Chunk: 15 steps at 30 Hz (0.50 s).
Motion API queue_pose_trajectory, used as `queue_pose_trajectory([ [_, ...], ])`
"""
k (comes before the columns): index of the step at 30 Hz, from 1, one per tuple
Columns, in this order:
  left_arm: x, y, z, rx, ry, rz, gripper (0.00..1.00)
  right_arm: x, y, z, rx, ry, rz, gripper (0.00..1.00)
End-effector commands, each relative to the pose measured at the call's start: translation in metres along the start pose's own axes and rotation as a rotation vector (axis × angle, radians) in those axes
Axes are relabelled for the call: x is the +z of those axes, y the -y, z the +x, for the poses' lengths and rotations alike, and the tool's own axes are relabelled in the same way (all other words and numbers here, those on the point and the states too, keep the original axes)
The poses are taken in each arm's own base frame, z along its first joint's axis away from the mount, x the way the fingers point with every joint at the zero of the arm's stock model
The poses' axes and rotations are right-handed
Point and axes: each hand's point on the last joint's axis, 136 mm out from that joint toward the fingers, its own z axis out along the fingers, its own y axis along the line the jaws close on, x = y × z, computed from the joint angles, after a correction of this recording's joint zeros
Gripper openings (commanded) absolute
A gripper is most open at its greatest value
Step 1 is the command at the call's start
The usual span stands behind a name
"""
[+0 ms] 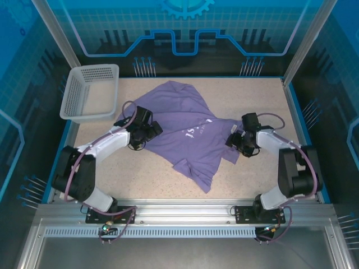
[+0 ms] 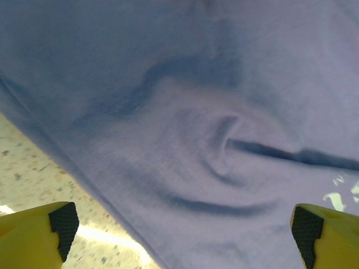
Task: Fold and stack the t-shirts
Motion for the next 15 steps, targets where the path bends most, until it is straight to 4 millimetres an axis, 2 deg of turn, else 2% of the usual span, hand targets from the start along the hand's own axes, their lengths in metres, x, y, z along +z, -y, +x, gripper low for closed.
queue_pose_trajectory([
  [1,0.017,0.003,-0.015,-0.066,0.024,-0.009,0.99,0.012,-0.027,-0.029,0.015,0.033,-0.027,0.68],
  [4,0.038,-0.011,-0.013,-0.089,0.012,-0.046,0.92,0.028,-0.043,-0.046,0.007,0.026,-0.051,0.51],
  [7,0.051,-0.020,-0.005,-0.088,-0.007,-0.058,0.76,0.035,-0.059,-0.070,-0.023,0.065,-0.041,0.34],
  [10,0.060,-0.026,0.008,-0.094,-0.038,-0.059,0.64,0.042,-0.082,-0.100,-0.085,0.087,-0.032,0.20],
  [12,0.062,-0.030,0.016,-0.097,-0.050,-0.062,0.62,0.049,-0.097,-0.121,-0.116,0.106,-0.026,0.15],
  [15,0.062,-0.035,0.032,-0.109,-0.073,-0.064,0.59,0.059,-0.128,-0.158,-0.178,0.145,-0.057,0.13],
])
